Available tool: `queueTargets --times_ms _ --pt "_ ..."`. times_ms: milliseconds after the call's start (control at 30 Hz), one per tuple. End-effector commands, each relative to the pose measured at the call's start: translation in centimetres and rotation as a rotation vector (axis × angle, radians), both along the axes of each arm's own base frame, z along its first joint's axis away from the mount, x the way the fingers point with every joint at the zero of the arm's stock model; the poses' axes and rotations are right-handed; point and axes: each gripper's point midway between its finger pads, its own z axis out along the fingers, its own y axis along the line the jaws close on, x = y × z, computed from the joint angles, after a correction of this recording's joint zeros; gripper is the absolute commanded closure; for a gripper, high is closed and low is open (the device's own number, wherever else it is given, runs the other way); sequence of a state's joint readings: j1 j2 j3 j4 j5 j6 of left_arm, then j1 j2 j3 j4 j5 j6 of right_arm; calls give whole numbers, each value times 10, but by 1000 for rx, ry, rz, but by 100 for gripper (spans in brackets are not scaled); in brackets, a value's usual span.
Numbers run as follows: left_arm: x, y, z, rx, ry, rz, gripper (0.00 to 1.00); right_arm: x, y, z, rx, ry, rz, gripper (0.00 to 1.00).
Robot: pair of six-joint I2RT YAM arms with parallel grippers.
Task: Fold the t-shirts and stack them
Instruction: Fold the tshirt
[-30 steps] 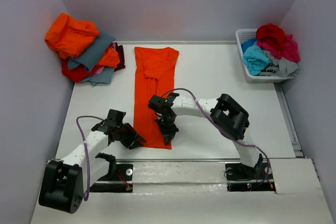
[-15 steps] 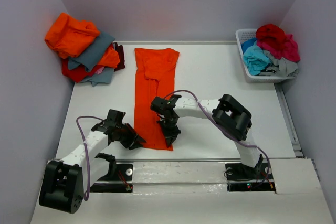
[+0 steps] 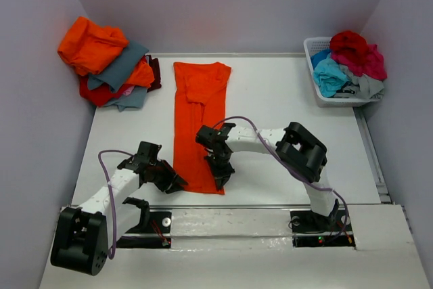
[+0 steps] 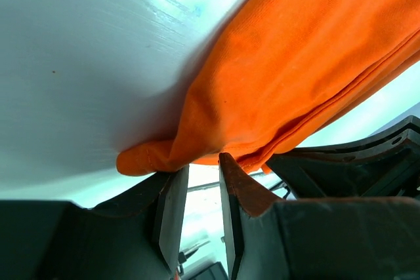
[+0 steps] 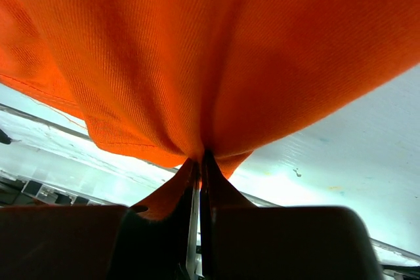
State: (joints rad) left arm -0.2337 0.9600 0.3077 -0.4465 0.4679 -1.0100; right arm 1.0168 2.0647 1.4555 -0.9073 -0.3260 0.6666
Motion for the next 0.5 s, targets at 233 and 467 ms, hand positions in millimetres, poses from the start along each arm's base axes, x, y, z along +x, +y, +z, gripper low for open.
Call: queueTargets --times_ms 233,467 --pt "-11 9 -4 39 36 1 64 -4 -16 5 -39 -22 2 93" --pt "-15 10 -5 41 43 3 64 -2 -15 5 -37 -32 11 84"
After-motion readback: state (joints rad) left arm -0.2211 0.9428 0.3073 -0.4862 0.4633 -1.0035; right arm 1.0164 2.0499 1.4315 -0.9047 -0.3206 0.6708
